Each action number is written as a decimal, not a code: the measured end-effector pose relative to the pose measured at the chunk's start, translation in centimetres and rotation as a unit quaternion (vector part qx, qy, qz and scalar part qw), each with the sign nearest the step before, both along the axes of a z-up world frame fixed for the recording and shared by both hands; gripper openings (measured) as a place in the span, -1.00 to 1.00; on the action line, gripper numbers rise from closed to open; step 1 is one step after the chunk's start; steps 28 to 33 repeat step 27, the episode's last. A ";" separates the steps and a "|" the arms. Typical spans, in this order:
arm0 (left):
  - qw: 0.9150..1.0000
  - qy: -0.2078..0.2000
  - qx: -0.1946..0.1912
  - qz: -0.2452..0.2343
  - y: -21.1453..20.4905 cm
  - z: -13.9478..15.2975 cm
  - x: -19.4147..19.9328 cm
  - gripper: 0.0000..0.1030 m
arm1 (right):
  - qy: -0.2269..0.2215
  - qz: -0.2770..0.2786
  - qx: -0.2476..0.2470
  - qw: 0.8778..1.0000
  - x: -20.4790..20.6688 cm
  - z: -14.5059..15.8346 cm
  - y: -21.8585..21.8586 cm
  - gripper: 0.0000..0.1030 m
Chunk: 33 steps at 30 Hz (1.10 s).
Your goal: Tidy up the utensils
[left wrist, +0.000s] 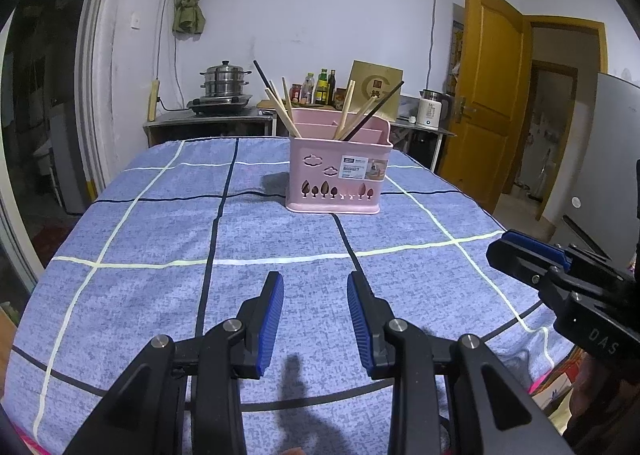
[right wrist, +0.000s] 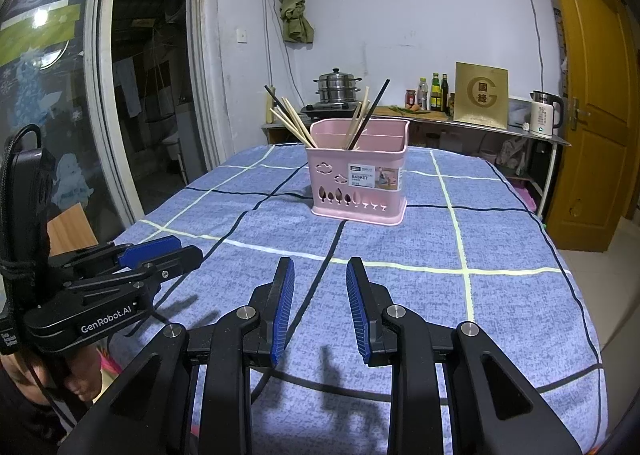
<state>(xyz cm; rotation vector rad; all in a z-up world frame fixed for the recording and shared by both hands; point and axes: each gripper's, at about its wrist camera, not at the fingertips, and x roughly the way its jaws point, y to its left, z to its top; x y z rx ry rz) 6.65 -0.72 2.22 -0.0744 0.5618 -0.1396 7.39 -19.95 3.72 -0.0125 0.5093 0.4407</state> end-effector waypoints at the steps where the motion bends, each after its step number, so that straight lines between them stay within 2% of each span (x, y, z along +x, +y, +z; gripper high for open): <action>1: 1.000 0.000 0.001 0.000 0.0 0.0 0.0 -0.36 | 0.000 0.000 0.000 1.000 0.0 0.0 -0.1 -0.46; 33: 1.000 -0.005 0.009 -0.005 -0.5 -0.3 -0.4 -0.36 | 0.001 0.003 0.001 1.000 -0.1 0.0 0.3 -0.46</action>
